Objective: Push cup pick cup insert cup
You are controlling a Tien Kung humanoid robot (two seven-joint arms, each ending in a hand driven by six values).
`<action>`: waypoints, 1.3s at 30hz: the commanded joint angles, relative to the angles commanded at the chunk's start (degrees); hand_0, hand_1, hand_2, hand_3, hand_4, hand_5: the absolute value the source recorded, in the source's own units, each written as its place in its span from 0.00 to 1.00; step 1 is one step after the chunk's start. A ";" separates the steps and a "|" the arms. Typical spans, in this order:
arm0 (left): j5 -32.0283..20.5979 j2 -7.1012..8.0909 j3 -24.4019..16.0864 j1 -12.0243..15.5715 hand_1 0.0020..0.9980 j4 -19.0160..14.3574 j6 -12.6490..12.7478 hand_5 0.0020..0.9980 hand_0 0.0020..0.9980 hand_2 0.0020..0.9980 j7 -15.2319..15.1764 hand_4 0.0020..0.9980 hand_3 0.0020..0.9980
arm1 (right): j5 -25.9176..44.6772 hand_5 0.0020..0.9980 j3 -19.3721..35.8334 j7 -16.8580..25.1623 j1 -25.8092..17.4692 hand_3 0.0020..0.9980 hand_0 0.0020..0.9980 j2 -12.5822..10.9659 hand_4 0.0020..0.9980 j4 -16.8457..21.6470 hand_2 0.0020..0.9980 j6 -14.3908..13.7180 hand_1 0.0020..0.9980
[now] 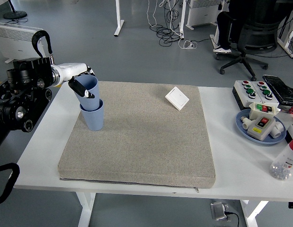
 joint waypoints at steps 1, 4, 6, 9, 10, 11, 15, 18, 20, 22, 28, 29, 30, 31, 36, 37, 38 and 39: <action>0.00 0.00 0.00 0.00 0.55 0.00 0.02 0.09 0.38 0.63 -0.04 0.72 0.60 | -0.01 0.46 0.01 0.00 0.00 0.56 0.76 0.00 0.08 0.00 0.65 0.00 0.63; 0.00 0.00 0.14 0.00 0.58 0.16 0.21 0.20 0.37 0.70 -0.40 0.80 0.72 | 0.04 0.47 -0.01 0.01 -0.01 0.56 0.76 0.00 0.08 0.00 0.65 0.00 0.63; 0.00 -0.04 0.16 0.01 0.58 0.30 0.31 0.20 0.37 0.70 -0.45 0.80 0.72 | 0.00 0.47 0.01 0.01 -0.01 0.56 0.76 0.00 0.08 0.00 0.65 0.01 0.63; 0.00 -0.10 0.05 0.02 0.74 0.49 0.21 0.42 0.64 0.89 -0.33 0.96 0.93 | 0.00 0.47 0.02 0.01 0.00 0.56 0.76 0.00 0.08 0.00 0.65 0.00 0.63; 0.00 -0.10 0.09 0.04 0.74 0.66 0.43 0.42 0.64 0.89 -0.37 0.96 0.93 | -0.01 0.47 -0.01 0.01 0.00 0.56 0.76 -0.01 0.08 0.00 0.65 0.01 0.63; 0.00 -0.10 0.11 0.06 0.74 0.80 0.60 0.42 0.64 0.89 -0.44 0.96 0.93 | 0.03 0.47 -0.04 0.02 -0.01 0.56 0.76 -0.02 0.08 0.00 0.65 0.01 0.63; 0.00 -0.13 0.09 0.20 0.84 1.17 1.52 0.51 0.76 1.00 -0.80 1.00 1.00 | 0.19 0.47 -0.13 0.07 -0.09 0.56 0.76 -0.01 0.08 0.00 0.65 -0.01 0.63; 0.00 -0.25 0.28 0.42 0.84 1.50 2.95 0.51 0.76 1.00 -1.08 1.00 1.00 | 0.36 0.47 -0.22 0.13 -0.18 0.56 0.76 -0.03 0.08 0.00 0.65 -0.02 0.63; 0.00 -0.33 0.33 0.54 0.89 1.61 3.69 0.54 0.82 1.00 -1.22 1.00 1.00 | 0.35 0.47 -0.22 0.14 -0.23 0.56 0.76 -0.04 0.08 0.00 0.65 -0.02 0.63; 0.00 -0.39 0.42 0.65 0.89 1.70 4.50 0.54 0.82 1.00 -1.33 1.00 1.00 | 0.42 0.47 -0.24 0.14 -0.26 0.56 0.76 -0.05 0.08 0.00 0.65 -0.02 0.63; 0.00 -0.37 0.07 1.15 0.91 1.23 5.86 0.55 0.84 1.00 -1.32 1.00 1.00 | 0.47 0.47 -0.19 0.16 -0.41 0.56 0.76 -0.03 0.08 0.00 0.65 -0.02 0.63; 0.00 -0.34 0.06 1.31 0.91 1.08 6.38 0.55 0.84 1.00 -1.30 1.00 1.00 | 0.51 0.47 -0.19 0.16 -0.45 0.56 0.76 -0.03 0.08 0.00 0.65 -0.02 0.63; -1.43 -0.27 -0.05 1.86 0.91 0.68 8.41 0.55 0.84 1.00 -0.69 1.00 1.00 | 0.45 0.47 -0.12 0.15 -0.51 0.56 0.76 -0.01 0.08 0.00 0.65 -0.03 0.63; -2.23 -0.25 -0.09 2.06 0.91 0.54 9.76 0.55 0.84 1.00 -0.46 1.00 1.00 | 0.43 0.47 -0.09 0.15 -0.53 0.56 0.76 0.00 0.08 0.00 0.65 -0.03 0.63; -12.51 0.39 -3.42 5.31 0.84 -2.39 19.83 0.71 0.78 1.00 0.17 0.83 1.00 | 0.36 0.47 0.22 0.17 -0.67 0.56 0.76 0.10 0.08 0.00 0.65 -0.04 0.63; -14.74 0.61 -4.45 6.47 0.84 -3.66 21.78 0.71 0.78 1.00 0.48 0.83 1.00 | 0.42 0.47 0.37 0.19 -0.72 0.56 0.76 0.12 0.08 0.00 0.65 -0.04 0.63; -17.26 0.74 -5.22 7.36 0.74 -4.70 23.67 0.80 0.68 0.84 0.75 0.72 0.88 | 0.40 0.47 0.50 0.20 -0.74 0.56 0.76 0.13 0.08 0.00 0.65 -0.04 0.63; -19.87 0.83 -6.31 8.76 0.74 -6.42 26.00 0.80 0.68 0.84 1.05 0.72 0.88 | 0.32 0.47 0.65 0.22 -0.76 0.56 0.76 0.14 0.08 0.00 0.65 -0.04 0.63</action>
